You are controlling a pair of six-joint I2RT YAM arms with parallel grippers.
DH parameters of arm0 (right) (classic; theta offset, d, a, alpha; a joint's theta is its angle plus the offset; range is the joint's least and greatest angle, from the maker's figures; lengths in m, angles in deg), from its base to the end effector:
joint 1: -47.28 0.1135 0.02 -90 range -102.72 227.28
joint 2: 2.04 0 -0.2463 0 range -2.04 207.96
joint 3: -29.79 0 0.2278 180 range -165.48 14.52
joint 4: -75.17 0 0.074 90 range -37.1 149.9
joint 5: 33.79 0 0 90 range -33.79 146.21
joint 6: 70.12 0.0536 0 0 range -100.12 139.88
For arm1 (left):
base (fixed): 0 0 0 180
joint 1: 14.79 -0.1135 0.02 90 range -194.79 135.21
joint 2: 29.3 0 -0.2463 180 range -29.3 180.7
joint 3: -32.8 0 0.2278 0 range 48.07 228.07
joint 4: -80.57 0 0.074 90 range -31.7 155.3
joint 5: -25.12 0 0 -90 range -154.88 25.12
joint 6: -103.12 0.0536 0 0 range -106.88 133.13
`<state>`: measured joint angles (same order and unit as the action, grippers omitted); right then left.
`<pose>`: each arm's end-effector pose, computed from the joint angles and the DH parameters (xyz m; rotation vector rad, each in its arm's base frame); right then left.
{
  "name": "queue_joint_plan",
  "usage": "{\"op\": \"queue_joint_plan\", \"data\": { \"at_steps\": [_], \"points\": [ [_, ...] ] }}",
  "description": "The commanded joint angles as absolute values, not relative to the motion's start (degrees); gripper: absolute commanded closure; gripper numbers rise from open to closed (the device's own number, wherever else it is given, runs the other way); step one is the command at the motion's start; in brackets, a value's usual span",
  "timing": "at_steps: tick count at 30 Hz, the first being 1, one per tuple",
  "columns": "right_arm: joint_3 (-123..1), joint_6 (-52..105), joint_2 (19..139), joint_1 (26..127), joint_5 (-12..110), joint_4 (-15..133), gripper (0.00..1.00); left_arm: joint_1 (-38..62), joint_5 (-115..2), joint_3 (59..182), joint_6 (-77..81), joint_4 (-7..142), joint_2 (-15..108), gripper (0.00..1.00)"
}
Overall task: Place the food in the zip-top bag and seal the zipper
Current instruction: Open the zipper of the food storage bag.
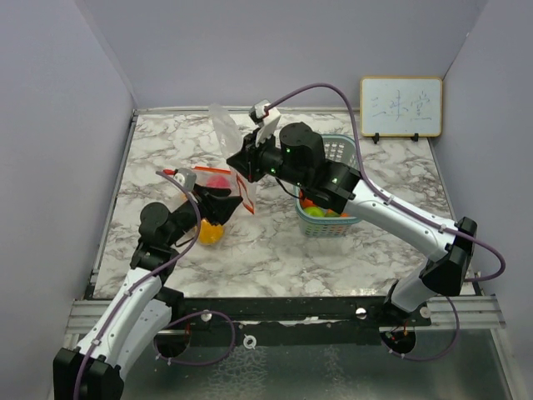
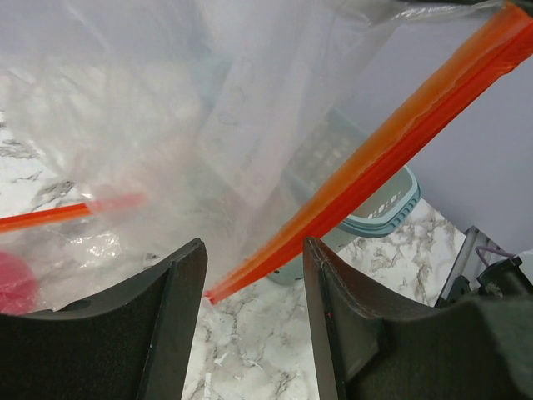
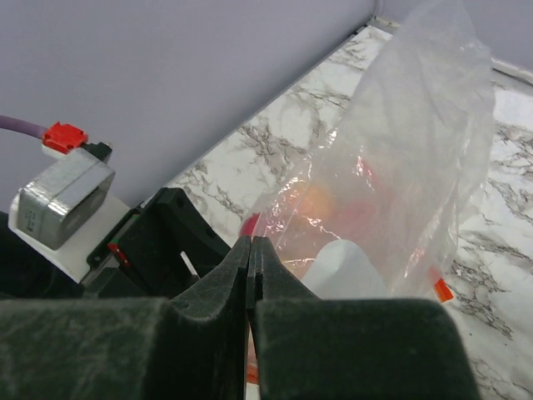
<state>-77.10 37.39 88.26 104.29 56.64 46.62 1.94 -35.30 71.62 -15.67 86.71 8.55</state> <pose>0.1988 0.3055 0.3984 -0.6288 1.7681 0.9151 0.1580 -0.0751 0.2834 0.2850 1.5202 -1.0100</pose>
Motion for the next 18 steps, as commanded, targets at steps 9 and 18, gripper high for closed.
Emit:
{"op": "queue_joint_plan", "data": {
  "at_steps": [9, 18],
  "points": [
    [-81.0, 37.2, 89.2, 104.6, 60.2, 46.9, 0.99, 8.3, -40.8, 73.3, -14.8, 89.2, 10.0, 0.44],
    [-80.7, 38.3, 87.4, 104.5, 55.4, 47.8, 0.99, 9.3, -54.0, 75.4, -11.3, 84.6, 11.6, 0.58]
  ]
}}
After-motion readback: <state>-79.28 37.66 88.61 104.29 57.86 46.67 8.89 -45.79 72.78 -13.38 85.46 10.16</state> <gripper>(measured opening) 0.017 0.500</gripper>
